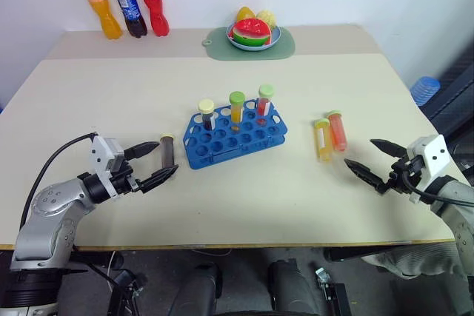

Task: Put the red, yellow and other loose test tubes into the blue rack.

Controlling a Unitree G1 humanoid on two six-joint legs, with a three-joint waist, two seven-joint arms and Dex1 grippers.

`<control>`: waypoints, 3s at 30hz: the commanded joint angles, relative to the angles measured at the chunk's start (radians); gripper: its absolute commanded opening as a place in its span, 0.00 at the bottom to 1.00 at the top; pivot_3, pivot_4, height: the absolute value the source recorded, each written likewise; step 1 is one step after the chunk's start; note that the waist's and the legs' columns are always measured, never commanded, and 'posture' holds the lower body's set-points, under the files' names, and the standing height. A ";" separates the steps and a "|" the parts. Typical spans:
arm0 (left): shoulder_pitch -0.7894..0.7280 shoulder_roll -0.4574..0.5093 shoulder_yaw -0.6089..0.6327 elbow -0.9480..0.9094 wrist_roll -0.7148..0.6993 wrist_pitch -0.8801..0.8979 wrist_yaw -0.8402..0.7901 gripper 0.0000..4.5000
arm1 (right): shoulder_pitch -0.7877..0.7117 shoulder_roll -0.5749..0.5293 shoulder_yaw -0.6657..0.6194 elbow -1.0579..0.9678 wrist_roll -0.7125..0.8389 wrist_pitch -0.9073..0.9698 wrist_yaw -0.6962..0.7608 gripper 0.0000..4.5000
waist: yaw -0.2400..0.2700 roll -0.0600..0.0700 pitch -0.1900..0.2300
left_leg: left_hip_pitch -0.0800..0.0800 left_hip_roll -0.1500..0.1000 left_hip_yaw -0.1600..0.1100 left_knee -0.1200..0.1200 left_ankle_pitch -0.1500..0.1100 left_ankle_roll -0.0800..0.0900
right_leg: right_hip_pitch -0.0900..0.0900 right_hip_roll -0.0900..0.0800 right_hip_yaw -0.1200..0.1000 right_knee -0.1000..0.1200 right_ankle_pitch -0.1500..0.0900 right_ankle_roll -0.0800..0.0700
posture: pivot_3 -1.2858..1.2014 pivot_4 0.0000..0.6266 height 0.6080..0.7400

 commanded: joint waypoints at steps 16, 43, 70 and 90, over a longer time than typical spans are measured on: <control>-0.049 -0.042 -0.127 -0.114 0.054 -0.010 -0.022 0.93 | -0.776 -0.061 0.322 0.595 -0.122 0.581 -0.022 1.00 | -0.001 0.003 0.002 | -0.003 -0.001 0.001 0.000 0.000 0.000 | -0.003 -0.001 0.000 -0.001 0.000 0.000 | 0.52 0.24 1.00; 0.075 -0.070 -0.118 -0.205 0.064 -0.022 0.051 0.94 | -1.093 0.086 0.469 1.223 -0.452 0.276 0.062 0.25 | -0.007 0.004 0.002 | -0.002 -0.002 0.003 0.000 0.000 0.000 | -0.004 0.000 0.000 -0.001 0.000 0.000 | 0.52 0.24 1.00; 0.061 -0.058 -0.089 -0.128 0.067 -0.061 0.008 0.94 | -0.475 0.473 0.154 0.057 0.044 -0.067 -0.007 0.18 | -0.007 0.010 0.006 | -0.002 -0.001 0.001 -0.001 0.000 0.000 | -0.005 0.000 0.001 0.001 0.000 0.000 | 0.52 0.24 1.00; 0.104 -0.037 -0.033 -0.172 0.046 -0.039 0.011 0.94 | -0.539 0.793 0.203 0.654 -0.142 -0.798 -0.163 0.18 | -0.019 0.010 0.006 | 0.000 -0.001 0.000 -0.011 0.004 -0.007 | -0.008 0.002 0.001 0.002 0.000 0.000 | 0.52 0.24 1.00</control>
